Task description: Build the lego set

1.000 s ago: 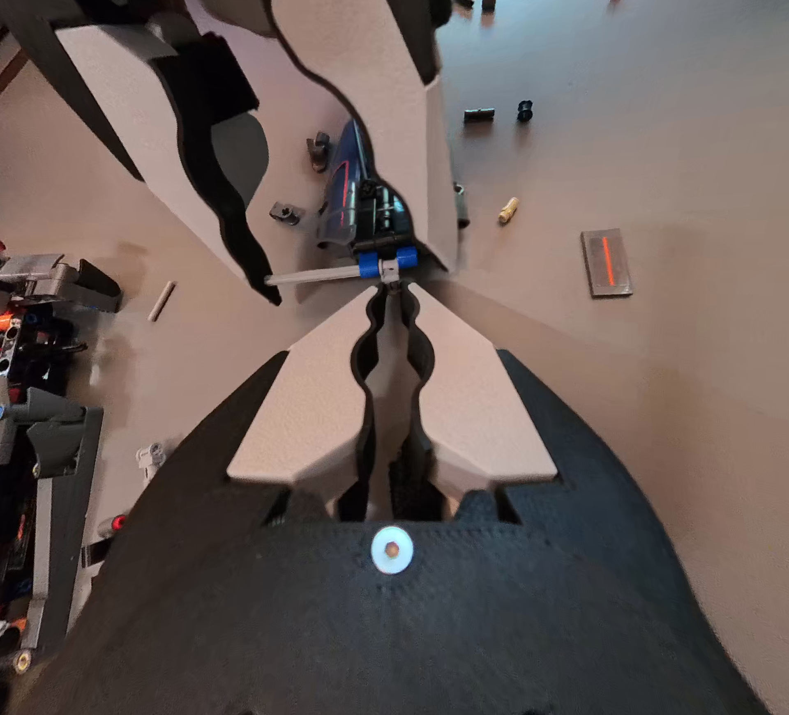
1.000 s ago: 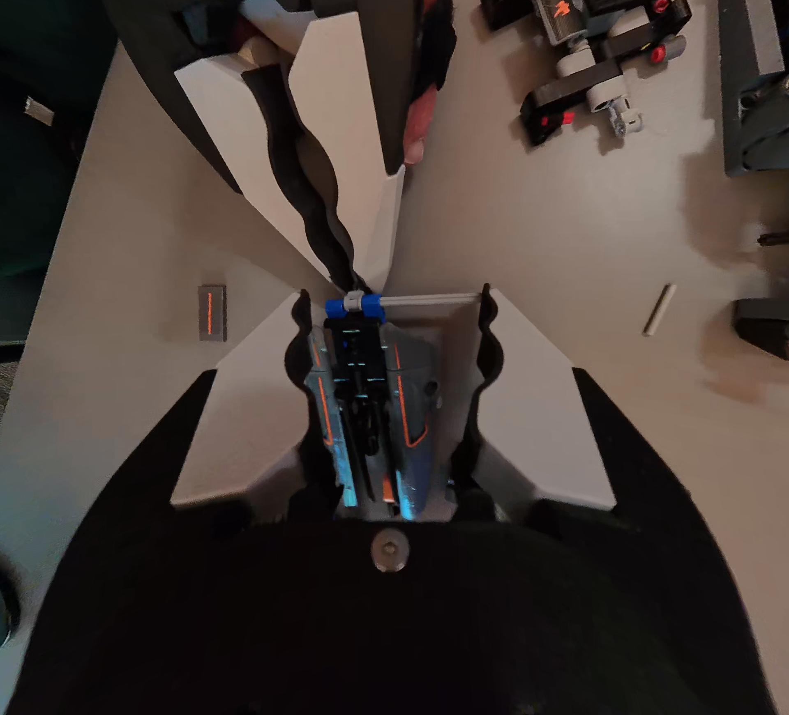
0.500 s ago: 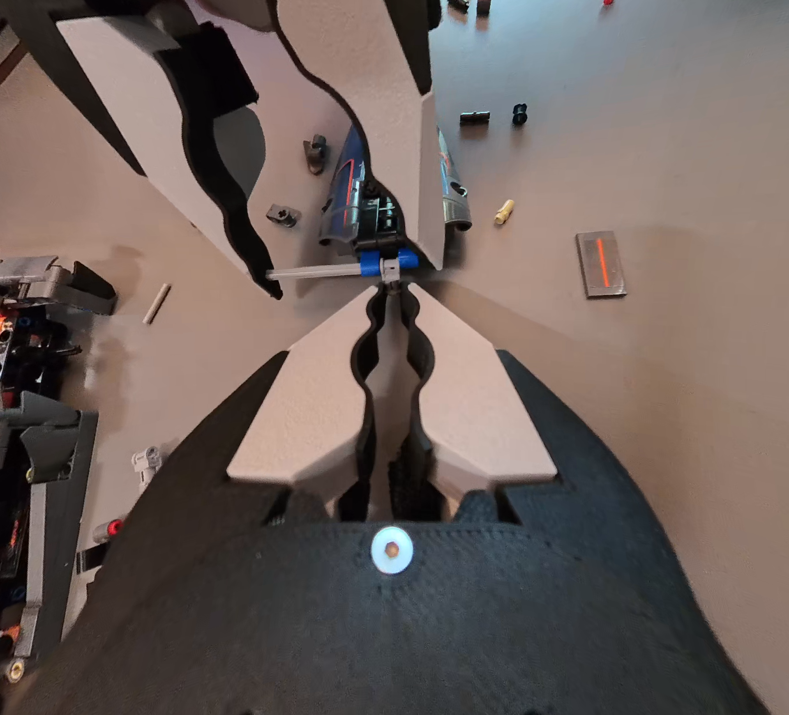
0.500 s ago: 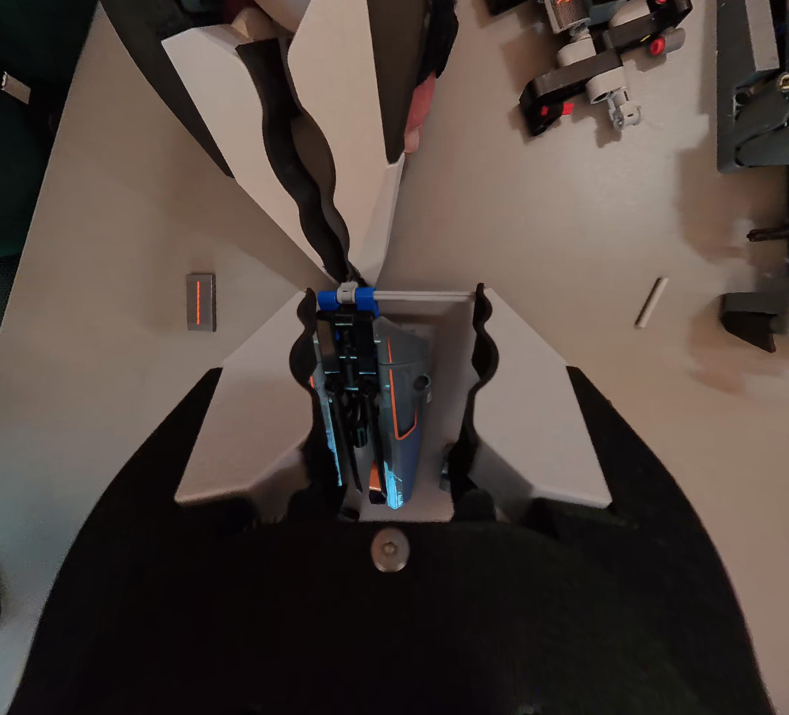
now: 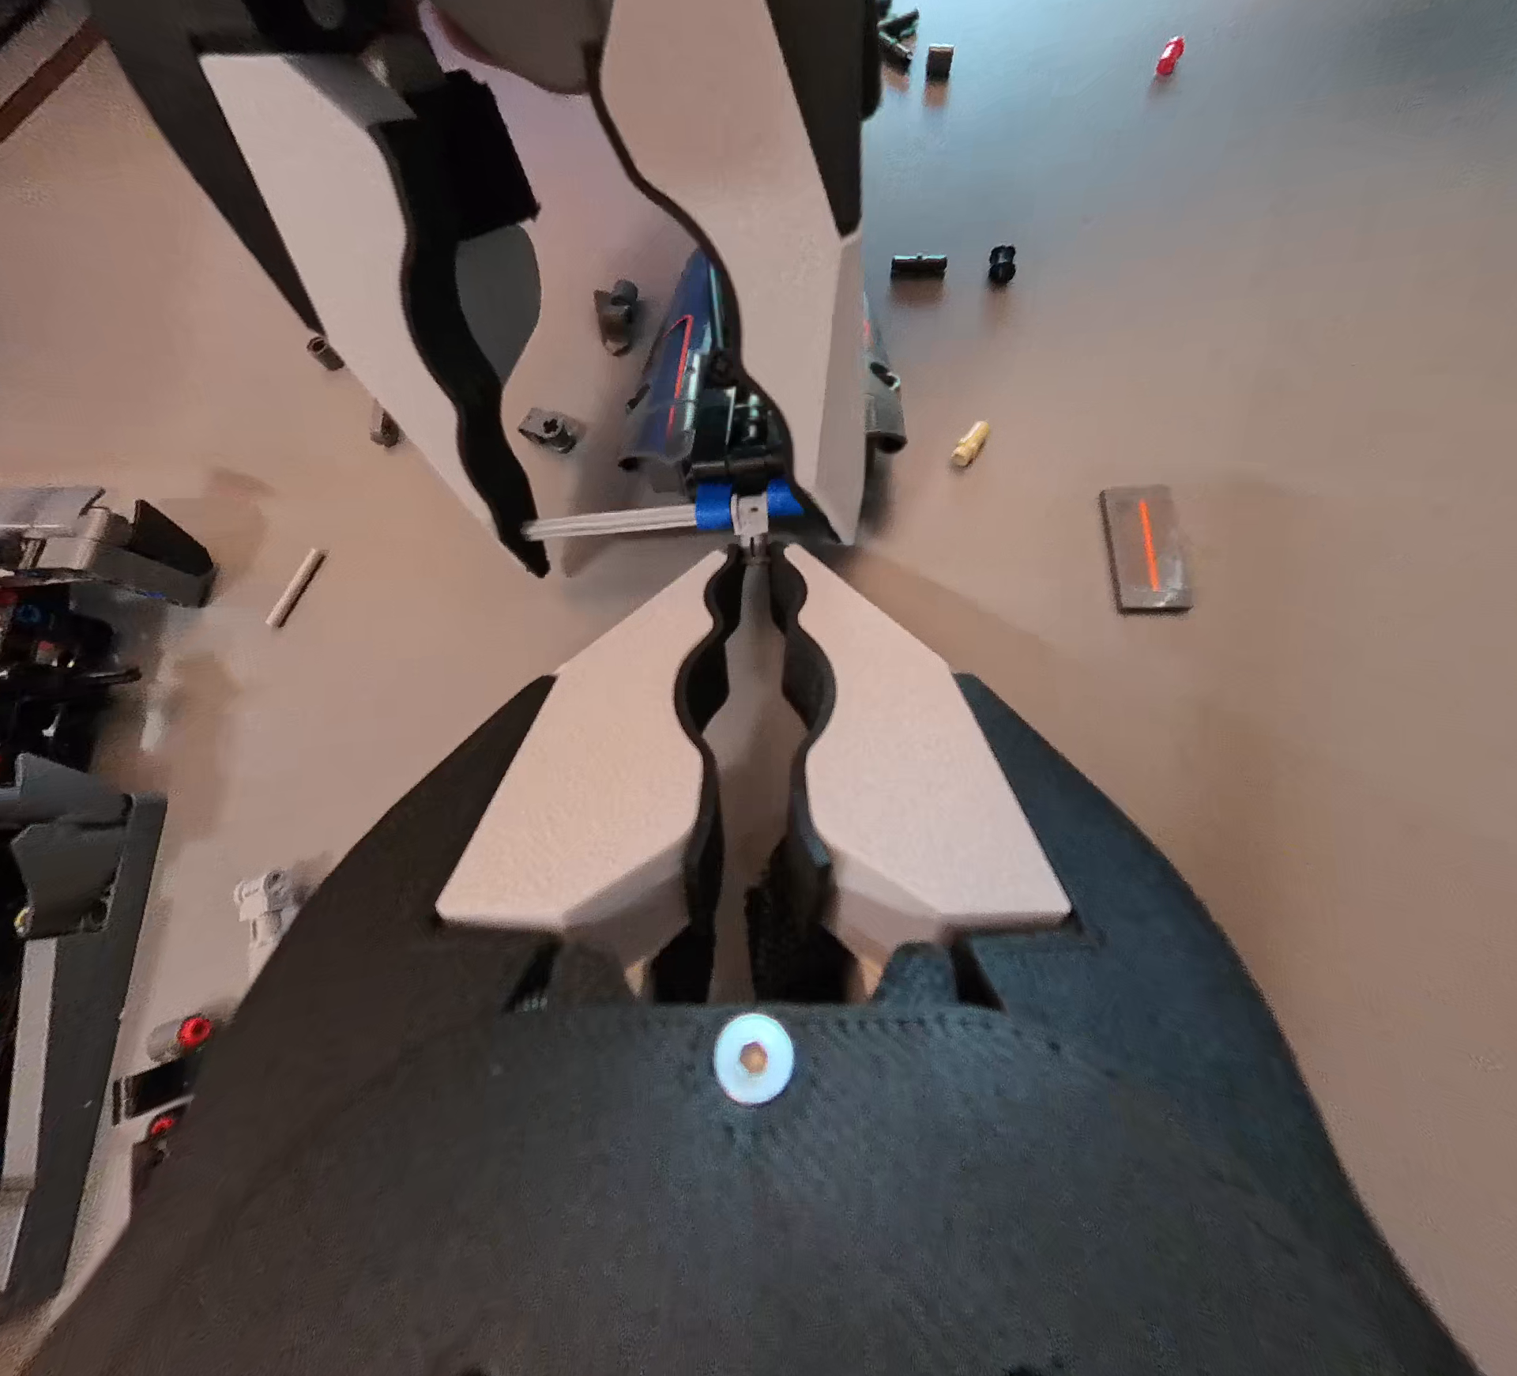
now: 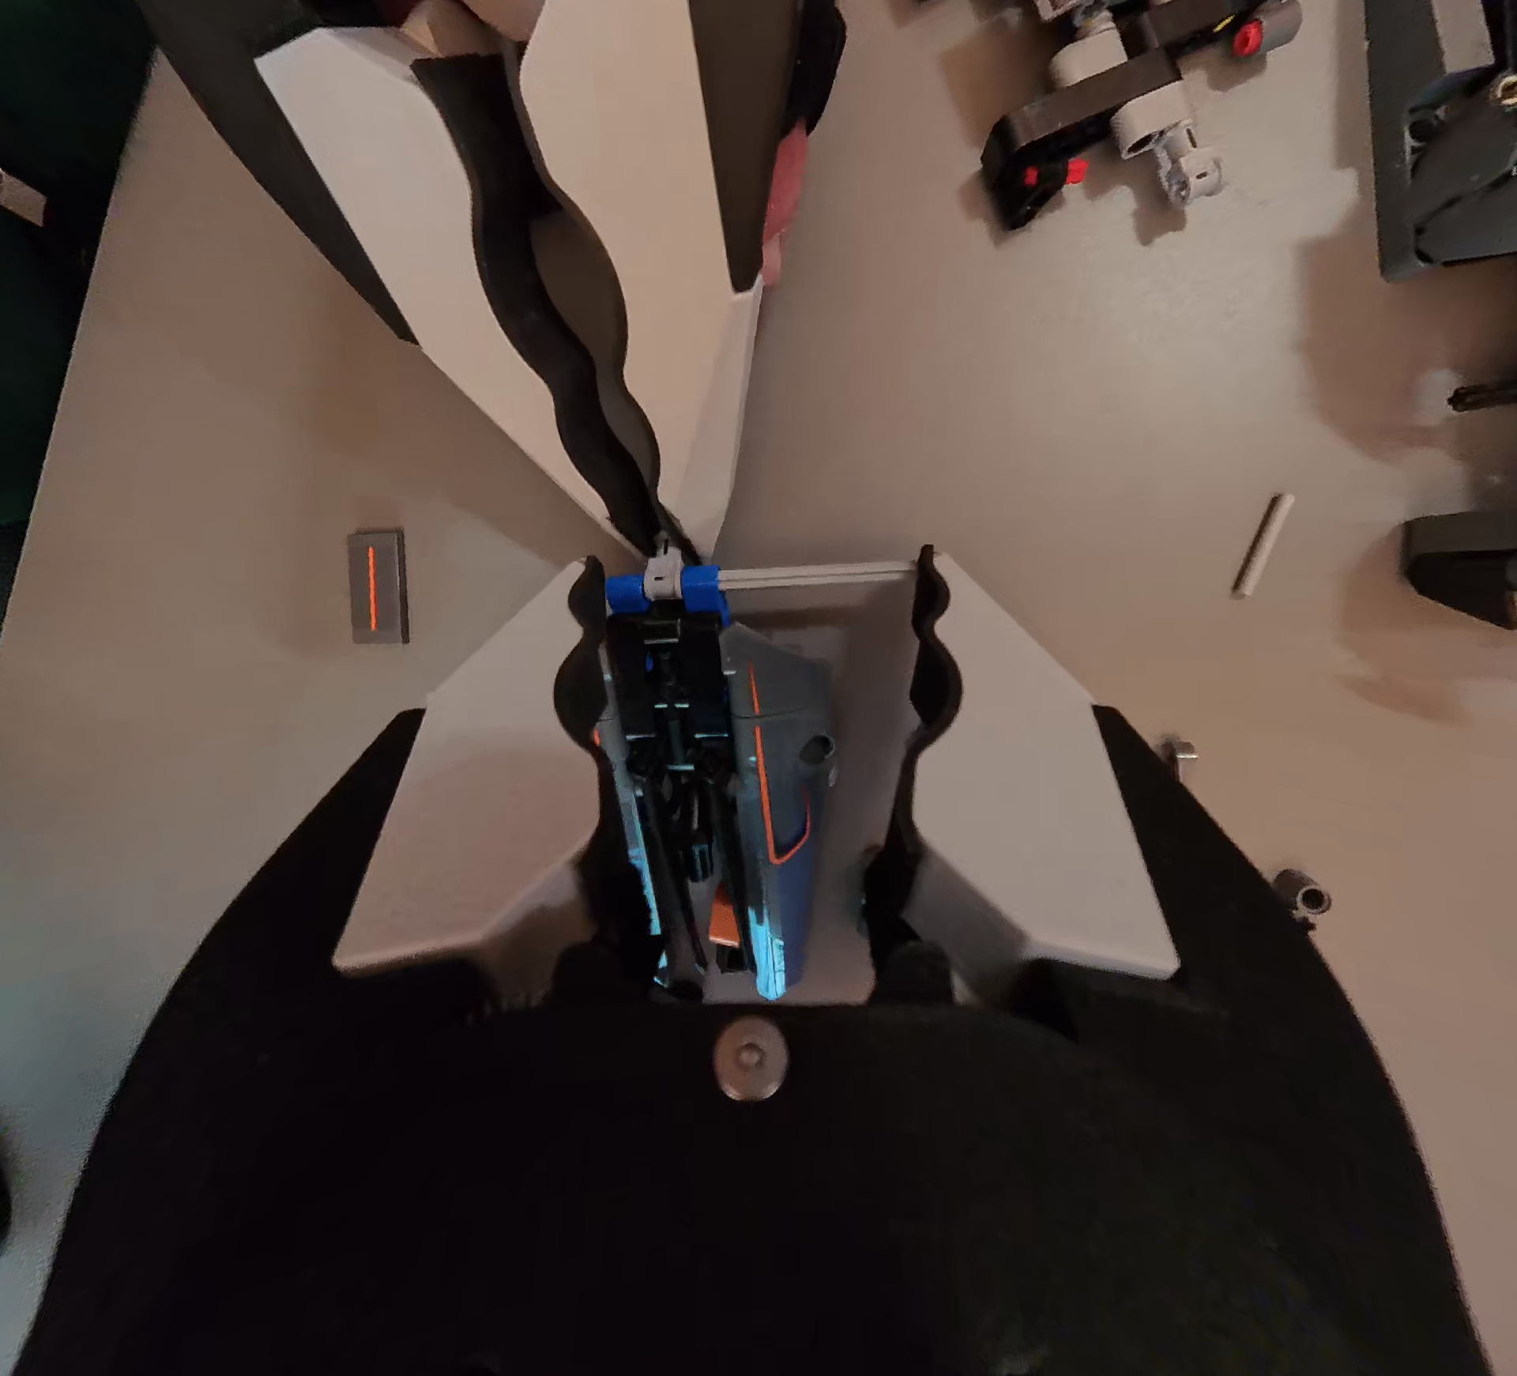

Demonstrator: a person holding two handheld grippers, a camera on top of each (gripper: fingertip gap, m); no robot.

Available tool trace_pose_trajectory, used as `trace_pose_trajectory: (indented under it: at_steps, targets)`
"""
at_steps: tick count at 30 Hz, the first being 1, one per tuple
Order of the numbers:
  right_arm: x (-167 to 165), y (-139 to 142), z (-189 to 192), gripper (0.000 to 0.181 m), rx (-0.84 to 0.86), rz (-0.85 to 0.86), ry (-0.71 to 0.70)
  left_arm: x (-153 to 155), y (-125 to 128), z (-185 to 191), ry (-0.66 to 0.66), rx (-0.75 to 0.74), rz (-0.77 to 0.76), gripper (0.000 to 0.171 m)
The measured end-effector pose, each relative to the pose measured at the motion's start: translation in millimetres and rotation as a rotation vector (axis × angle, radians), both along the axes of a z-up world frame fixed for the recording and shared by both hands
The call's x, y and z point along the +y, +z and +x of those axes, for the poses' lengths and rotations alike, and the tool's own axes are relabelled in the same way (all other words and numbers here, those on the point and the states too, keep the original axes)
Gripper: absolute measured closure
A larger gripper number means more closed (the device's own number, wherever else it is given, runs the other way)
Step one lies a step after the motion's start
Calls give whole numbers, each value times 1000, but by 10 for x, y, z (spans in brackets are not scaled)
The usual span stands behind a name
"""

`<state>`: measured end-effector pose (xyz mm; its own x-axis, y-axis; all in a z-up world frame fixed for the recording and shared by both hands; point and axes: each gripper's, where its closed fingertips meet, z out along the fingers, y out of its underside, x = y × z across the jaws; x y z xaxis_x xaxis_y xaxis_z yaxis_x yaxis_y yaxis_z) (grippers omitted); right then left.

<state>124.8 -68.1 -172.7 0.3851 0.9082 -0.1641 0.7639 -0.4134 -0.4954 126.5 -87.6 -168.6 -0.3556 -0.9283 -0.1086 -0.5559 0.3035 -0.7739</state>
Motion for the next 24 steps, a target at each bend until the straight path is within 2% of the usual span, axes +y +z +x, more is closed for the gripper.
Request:
trace_pose_trajectory:
  at_steps: [10,12,21,24]
  targets:
    - [11,3,13,110,19,12,-1,7,-8,17,17,1,12,167]
    - [-17,21,-25,123,38,9,13,28,5,24,32,-3,2,168]
    - [-41,16,-9,122,74,-37,-25,15,2,30,22,-1,-1,167]
    - [-60,17,16,115,63,-36,-7,22,0,30,26,3,-6,167]
